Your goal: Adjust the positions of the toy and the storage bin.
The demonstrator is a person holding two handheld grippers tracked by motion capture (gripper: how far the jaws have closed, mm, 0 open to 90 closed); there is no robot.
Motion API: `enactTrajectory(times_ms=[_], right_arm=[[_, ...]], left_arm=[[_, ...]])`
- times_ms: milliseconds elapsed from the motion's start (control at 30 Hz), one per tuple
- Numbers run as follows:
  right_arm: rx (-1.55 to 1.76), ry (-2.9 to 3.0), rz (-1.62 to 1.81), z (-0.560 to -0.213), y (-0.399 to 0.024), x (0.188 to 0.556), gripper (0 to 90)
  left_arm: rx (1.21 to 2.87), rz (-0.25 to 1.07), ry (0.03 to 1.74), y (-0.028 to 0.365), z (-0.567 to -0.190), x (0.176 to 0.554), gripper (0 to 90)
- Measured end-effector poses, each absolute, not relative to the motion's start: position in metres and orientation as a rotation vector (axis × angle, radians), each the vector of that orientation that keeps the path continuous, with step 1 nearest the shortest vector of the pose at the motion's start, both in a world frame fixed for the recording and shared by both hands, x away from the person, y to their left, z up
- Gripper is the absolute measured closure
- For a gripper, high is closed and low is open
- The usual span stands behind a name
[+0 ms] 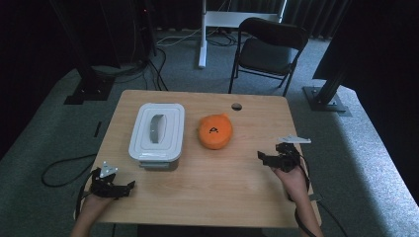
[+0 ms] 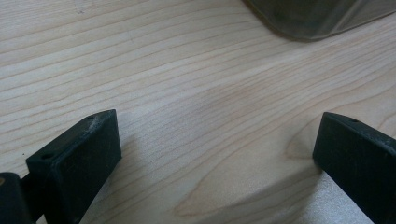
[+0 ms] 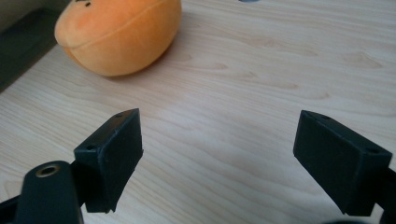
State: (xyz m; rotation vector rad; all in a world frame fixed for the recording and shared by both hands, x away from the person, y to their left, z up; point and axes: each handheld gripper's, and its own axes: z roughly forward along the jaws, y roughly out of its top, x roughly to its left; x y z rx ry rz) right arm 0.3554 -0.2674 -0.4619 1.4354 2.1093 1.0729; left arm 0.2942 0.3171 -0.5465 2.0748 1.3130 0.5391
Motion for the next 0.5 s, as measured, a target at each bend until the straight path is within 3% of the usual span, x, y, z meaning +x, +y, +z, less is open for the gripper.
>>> enactTrajectory(times_ms=[500], right_arm=[[1.355, 2.195, 1.071, -0.465, -0.230, 0.381, 15.0]], left_arm=[[2.075, 0.539, 1.313, 0.317, -0.546, 0.294, 1.4]])
